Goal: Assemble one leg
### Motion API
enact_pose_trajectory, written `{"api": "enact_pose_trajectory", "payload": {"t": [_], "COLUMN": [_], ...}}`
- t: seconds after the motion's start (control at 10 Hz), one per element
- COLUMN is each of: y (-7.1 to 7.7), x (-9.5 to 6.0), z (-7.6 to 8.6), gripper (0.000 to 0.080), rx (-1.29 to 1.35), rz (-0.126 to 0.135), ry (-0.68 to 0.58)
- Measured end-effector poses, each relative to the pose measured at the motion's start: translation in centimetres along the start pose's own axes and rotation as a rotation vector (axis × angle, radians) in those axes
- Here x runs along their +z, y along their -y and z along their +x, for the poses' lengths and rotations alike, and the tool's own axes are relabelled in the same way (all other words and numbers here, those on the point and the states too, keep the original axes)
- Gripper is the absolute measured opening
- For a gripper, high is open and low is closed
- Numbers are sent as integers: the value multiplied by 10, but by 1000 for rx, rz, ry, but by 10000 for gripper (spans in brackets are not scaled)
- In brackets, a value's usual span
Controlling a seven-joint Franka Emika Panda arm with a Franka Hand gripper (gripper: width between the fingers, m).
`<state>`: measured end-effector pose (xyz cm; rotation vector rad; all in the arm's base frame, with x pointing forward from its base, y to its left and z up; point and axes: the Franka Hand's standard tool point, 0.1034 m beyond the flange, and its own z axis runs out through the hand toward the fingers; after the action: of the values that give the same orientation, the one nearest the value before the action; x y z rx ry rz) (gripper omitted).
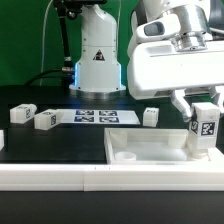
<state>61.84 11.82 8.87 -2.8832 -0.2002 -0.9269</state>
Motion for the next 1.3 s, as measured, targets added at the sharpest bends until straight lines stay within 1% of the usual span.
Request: {"api": "enact_pose_trajectory", "payload": {"t": [0.1, 0.2, 0.3, 0.4, 0.5, 0.6, 1.1, 1.3], "y": [0, 1, 0, 0, 0, 0, 0, -6], "x": [1, 1, 2, 2, 2, 2, 2, -6], "z": [-1, -2, -2, -3, -3, -3, -3, 5], "gripper": [291, 460, 580, 580, 635, 645, 649, 649], "rx": [0, 0, 0, 0, 0, 0, -1, -13], "rz": [2, 2, 2, 2, 2, 2, 2, 1], "ry": [10, 12, 15, 15, 15, 15, 20, 46]}}
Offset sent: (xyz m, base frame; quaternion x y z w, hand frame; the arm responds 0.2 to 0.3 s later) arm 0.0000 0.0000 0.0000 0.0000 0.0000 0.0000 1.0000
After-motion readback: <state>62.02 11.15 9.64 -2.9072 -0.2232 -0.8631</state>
